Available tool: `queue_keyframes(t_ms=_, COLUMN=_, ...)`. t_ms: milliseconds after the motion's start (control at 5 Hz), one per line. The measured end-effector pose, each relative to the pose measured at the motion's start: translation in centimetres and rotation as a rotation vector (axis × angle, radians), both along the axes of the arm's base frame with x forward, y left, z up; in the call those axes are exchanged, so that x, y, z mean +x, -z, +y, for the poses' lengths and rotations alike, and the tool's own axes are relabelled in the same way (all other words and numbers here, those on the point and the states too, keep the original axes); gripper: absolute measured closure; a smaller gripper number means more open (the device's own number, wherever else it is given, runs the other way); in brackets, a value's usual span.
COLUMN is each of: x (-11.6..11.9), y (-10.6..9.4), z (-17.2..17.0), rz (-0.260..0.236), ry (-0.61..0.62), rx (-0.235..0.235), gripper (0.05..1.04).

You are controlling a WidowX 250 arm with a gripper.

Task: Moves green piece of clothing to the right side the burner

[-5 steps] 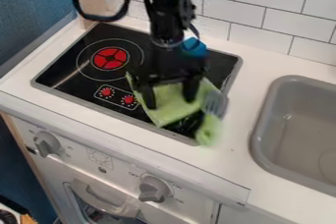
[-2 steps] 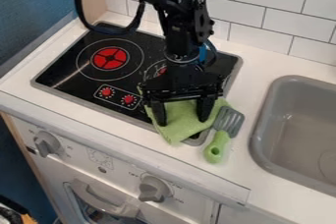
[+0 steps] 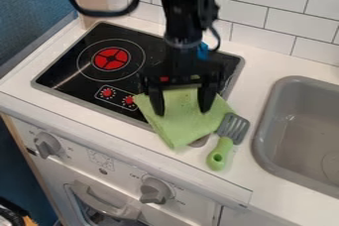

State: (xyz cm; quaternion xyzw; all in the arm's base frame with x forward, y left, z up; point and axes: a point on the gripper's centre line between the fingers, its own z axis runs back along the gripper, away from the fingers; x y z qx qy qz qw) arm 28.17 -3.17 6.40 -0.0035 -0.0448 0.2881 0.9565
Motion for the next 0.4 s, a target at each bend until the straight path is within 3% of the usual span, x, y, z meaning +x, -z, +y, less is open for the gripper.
queue_keyframes(t_ms=400, x=0.0, y=-5.9, z=1.1, rz=-0.1, ry=-0.011, rx=0.056, gripper=0.085)
